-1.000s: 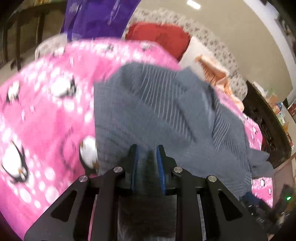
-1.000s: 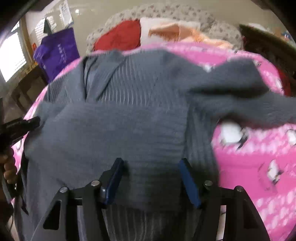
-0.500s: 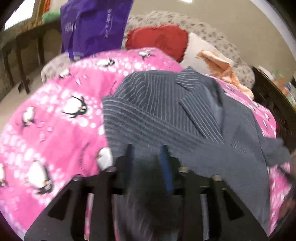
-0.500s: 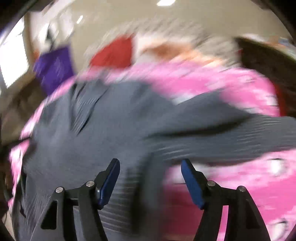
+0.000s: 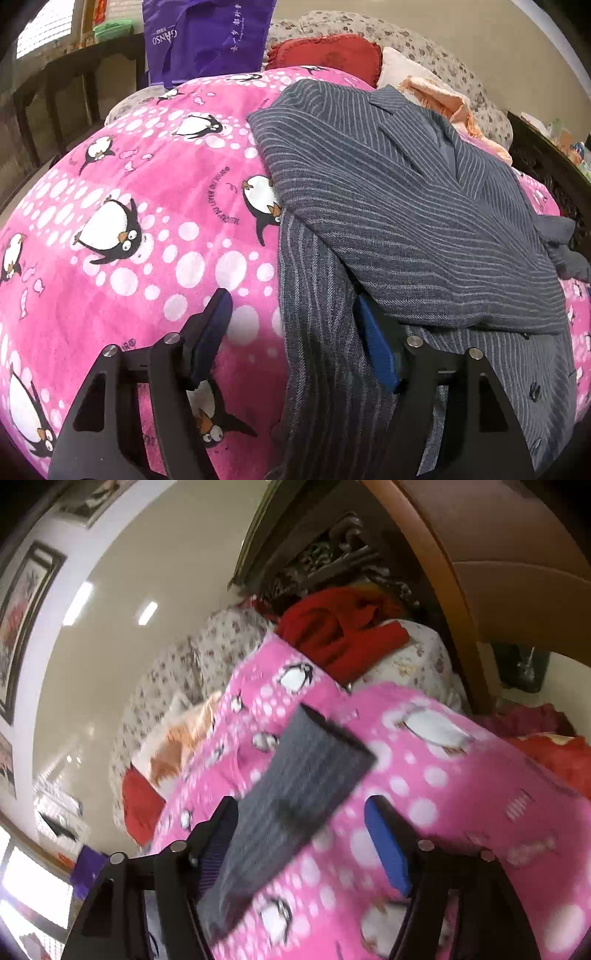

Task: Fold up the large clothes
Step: 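Fold the held sleeve across the jacket front and open the left gripper, then grasp the other sleeve cuff with the right gripper and lift it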

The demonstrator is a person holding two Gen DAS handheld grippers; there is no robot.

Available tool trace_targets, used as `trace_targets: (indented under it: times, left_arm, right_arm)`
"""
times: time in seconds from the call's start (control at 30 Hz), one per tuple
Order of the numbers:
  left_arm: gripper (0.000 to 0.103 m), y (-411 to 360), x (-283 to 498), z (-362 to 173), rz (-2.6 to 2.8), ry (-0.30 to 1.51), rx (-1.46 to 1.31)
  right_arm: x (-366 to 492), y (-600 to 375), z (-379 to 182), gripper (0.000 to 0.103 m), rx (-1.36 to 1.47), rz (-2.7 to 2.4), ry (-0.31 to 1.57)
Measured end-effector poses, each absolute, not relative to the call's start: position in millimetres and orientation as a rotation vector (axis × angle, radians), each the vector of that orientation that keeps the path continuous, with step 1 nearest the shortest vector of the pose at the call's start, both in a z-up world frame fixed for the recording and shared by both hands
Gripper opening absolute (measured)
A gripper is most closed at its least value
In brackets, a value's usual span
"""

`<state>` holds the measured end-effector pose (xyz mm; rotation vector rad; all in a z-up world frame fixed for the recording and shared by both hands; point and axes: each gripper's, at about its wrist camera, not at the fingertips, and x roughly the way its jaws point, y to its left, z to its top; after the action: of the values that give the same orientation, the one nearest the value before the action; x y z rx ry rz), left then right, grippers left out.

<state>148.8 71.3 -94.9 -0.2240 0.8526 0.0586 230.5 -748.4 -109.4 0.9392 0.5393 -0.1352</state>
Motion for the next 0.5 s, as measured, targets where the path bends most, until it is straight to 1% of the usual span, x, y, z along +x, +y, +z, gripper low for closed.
trace_targets:
  times: [0.07,0.1,0.13,0.17,0.23,0.3,0.5]
  left_arm:
    - [0.069,68.6,149.8,-95.0,0.065,0.855,-0.213]
    - [0.069,67.6,150.1,-95.1,0.067,0.856,-0.208]
    - [0.07,66.3,150.1,-96.0,0.07,0.857,-0.203]
    - [0.07,65.8,151.0,-97.2,0.072,0.858,-0.2]
    - [0.07,66.3,150.7,-97.2,0.071,0.858,-0.201]
    - [0.07,66.2,151.4,-97.4,0.07,0.857,-0.205]
    - [0.07,68.9,151.9,-98.0,0.053,0.851,-0.233]
  right_arm:
    - [242.4,-746.6,-104.9,0.069,0.909,-0.131,0.52]
    - [248.8,-746.0,-104.2,0.053,0.894,-0.124,0.524]
    - [260.3,-746.4,-105.1,0.02,0.881,-0.133,0.539]
    - [263.7,-748.4,-107.2,0.008,0.905,-0.114,0.552]
    - [262.6,-747.3,-100.2,0.004,0.856,-0.143,0.567]
    - [249.1,-738.1,-77.6,0.004,0.789,-0.128,0.53]
    - [174.7,-719.4,17.9,0.004,0.64,-0.109,0.397]
